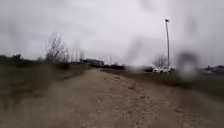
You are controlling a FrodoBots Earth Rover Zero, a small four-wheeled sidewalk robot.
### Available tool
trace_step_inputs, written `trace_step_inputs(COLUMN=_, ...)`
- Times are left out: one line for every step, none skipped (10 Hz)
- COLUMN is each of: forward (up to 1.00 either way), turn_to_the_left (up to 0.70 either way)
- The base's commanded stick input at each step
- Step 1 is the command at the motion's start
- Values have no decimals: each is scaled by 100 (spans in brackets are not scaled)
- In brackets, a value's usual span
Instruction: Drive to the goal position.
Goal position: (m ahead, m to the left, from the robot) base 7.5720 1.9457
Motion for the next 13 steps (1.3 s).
trace_step_inputs(forward=100, turn_to_the_left=0)
trace_step_inputs(forward=100, turn_to_the_left=0)
trace_step_inputs(forward=100, turn_to_the_left=0)
trace_step_inputs(forward=100, turn_to_the_left=0)
trace_step_inputs(forward=100, turn_to_the_left=0)
trace_step_inputs(forward=100, turn_to_the_left=0)
trace_step_inputs(forward=100, turn_to_the_left=0)
trace_step_inputs(forward=100, turn_to_the_left=0)
trace_step_inputs(forward=100, turn_to_the_left=0)
trace_step_inputs(forward=100, turn_to_the_left=0)
trace_step_inputs(forward=100, turn_to_the_left=0)
trace_step_inputs(forward=100, turn_to_the_left=0)
trace_step_inputs(forward=100, turn_to_the_left=0)
